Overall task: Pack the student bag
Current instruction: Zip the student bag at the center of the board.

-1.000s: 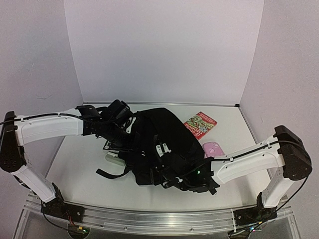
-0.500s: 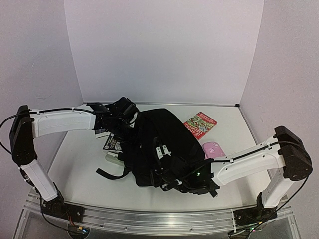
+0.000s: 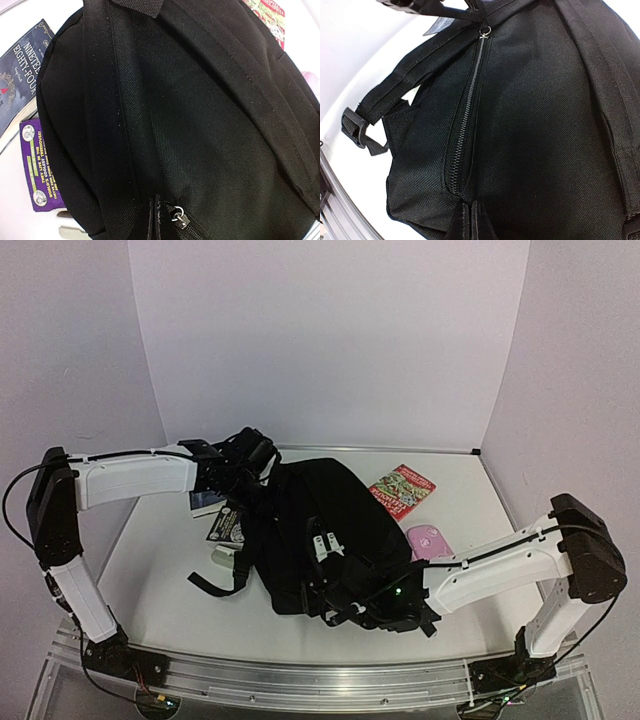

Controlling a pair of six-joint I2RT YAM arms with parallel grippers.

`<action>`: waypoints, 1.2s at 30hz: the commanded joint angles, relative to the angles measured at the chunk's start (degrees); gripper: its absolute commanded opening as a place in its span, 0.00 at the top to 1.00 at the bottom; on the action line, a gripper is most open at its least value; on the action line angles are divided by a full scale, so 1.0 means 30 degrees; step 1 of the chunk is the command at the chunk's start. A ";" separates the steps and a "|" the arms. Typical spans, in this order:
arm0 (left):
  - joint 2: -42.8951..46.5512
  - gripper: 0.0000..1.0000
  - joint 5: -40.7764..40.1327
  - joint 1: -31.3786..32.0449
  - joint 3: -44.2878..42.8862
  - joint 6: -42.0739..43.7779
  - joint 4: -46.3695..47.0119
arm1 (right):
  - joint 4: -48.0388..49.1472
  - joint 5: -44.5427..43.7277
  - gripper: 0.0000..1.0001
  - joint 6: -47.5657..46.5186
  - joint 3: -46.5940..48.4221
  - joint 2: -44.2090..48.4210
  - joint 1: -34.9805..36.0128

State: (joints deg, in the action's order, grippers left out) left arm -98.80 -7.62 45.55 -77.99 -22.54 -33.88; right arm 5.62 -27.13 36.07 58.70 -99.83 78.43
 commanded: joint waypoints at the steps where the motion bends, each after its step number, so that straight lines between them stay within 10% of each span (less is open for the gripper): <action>1: -0.0305 1.00 -0.1267 -0.0529 -0.1186 0.0229 0.1384 | -0.0227 0.0109 1.00 0.0207 -0.0037 0.0376 0.0530; 13: -0.0768 0.95 0.2920 -0.1324 -0.2767 0.0199 0.1175 | -0.0176 0.0221 1.00 0.0391 0.0340 0.0936 0.0637; 22: 0.1202 0.36 0.8443 -0.1749 -0.4342 0.1128 -0.1677 | -0.1531 -0.1868 0.29 0.0474 0.1789 0.3854 0.0413; 36: -0.2049 0.19 1.3781 -0.8131 -0.2908 -0.1193 0.0215 | -0.5165 0.1224 0.02 0.1501 -0.0123 0.6054 -0.5848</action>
State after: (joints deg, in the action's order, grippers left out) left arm -100.27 28.39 21.76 -86.70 -24.30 -35.37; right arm -6.39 -25.92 38.97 61.76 -85.96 65.15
